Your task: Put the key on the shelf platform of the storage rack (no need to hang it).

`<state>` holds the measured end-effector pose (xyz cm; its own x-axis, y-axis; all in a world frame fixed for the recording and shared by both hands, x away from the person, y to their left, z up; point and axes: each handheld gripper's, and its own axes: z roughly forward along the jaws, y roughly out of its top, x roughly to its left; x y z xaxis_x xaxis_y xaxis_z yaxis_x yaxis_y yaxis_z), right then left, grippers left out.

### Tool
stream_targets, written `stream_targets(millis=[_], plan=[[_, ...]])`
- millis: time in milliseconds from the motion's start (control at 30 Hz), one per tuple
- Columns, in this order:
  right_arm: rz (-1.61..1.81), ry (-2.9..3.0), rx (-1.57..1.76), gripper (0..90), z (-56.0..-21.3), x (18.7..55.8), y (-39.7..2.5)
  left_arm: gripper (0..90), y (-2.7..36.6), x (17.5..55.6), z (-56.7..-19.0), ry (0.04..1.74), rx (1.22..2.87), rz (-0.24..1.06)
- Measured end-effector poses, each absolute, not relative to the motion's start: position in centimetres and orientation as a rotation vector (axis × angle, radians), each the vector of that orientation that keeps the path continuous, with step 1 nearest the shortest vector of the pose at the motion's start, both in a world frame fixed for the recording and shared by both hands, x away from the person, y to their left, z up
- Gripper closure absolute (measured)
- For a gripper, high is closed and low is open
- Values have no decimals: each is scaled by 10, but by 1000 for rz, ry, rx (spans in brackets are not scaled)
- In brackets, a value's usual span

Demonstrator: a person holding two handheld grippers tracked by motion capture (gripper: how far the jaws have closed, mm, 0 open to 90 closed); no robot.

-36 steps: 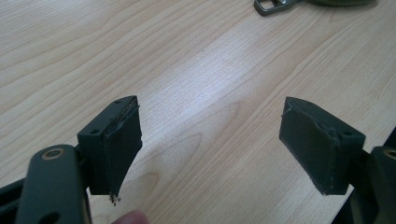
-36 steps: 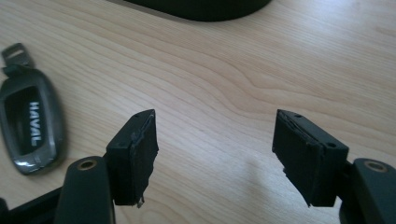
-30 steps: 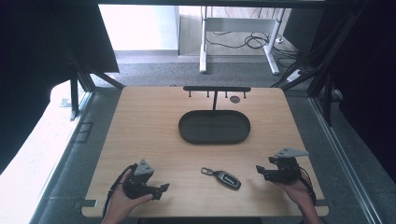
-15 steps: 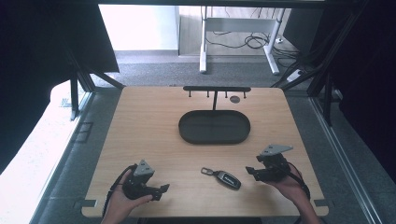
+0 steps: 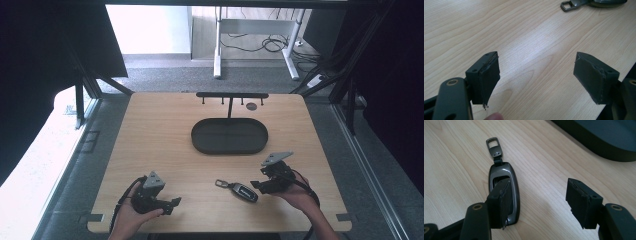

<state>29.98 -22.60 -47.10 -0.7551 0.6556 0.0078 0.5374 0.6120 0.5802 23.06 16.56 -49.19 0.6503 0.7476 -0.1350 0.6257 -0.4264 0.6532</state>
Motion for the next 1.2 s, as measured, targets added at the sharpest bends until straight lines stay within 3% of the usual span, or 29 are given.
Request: stream_targets(millis=[1200], plan=[[719, 2779, 825, 365, -486, 297, -177, 213, 161, 231, -496, 1048, 2203, 203]])
